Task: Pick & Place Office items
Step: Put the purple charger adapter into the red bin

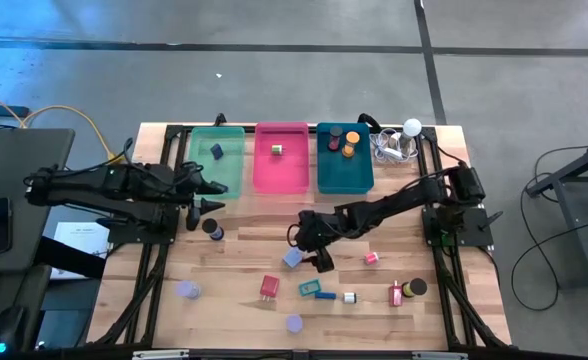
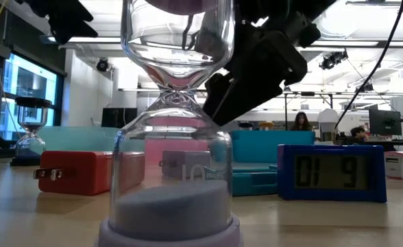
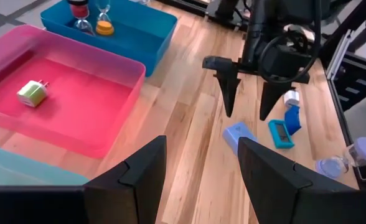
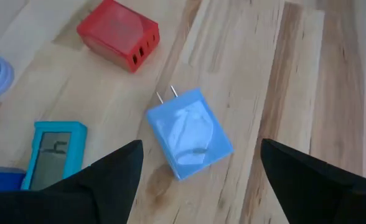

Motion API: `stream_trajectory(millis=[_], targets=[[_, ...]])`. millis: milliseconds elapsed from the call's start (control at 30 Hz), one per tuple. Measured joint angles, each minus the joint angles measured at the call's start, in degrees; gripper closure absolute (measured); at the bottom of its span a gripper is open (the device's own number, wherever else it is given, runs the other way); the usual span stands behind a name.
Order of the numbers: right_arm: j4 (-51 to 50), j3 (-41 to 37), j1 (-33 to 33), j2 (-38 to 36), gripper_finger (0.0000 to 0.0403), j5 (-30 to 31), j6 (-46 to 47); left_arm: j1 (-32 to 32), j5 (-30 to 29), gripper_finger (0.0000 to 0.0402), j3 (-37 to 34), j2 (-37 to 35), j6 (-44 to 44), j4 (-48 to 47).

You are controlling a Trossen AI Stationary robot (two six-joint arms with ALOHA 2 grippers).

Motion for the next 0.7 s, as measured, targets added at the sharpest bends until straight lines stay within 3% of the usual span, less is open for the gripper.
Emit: stream_trajectory(millis=[200,333,600,700], targets=[[-0.2,0.0,-0.6,0.0,0.0089,-5.6,-4.7,0.0,-0.1,0.0209,0.0,1.8,0.0,0.8],[-1.0,0.0,-0.6,-0.6,0.0089,-6.0,-7.1,0.0,-2.2,0.0209,-0.1,2.7,-0.9,3.0],[0.2,0.0,-0.6,-0.7,0.0089,-3.5,-11.3,0.0,-4.7,0.0209,-0.1,4.0,-1.6,5.0],[0.4,0.0,-0.6,-0.7,0.0089,3.2,-12.6,-0.6,-4.7,0.0209,-0.1,5.0,-3.2,5.0]])
